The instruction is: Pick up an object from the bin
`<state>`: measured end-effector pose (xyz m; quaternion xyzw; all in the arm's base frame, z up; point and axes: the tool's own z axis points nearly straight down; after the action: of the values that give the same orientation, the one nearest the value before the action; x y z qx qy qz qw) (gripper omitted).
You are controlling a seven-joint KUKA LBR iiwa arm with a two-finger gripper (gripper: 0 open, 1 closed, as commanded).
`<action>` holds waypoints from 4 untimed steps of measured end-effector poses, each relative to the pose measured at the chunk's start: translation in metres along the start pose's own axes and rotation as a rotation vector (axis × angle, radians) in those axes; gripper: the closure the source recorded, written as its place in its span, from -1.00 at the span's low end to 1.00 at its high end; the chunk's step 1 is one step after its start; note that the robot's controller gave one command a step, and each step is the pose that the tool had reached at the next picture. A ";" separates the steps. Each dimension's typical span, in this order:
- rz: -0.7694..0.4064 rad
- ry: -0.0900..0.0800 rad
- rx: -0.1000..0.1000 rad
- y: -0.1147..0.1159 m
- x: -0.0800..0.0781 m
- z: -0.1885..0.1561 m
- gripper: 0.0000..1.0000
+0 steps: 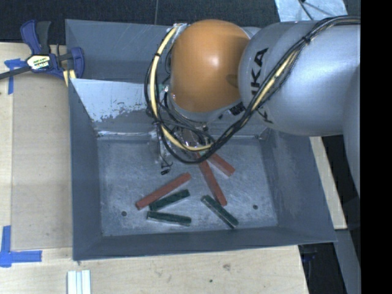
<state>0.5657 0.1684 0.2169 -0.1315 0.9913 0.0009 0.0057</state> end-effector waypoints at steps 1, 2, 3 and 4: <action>0.002 0.008 0.000 -0.001 0.002 0.004 -1.00; -0.419 0.014 -0.003 -0.024 0.014 0.130 -1.00; -0.417 0.009 -0.003 -0.023 0.012 0.128 1.00; -0.416 0.010 -0.003 -0.023 0.012 0.128 -1.00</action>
Offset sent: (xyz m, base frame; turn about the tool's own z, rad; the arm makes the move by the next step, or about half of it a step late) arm 0.0000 0.0000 0.0000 0.0000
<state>0.5615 0.1432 0.0893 -0.3334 0.9428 0.0005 0.0009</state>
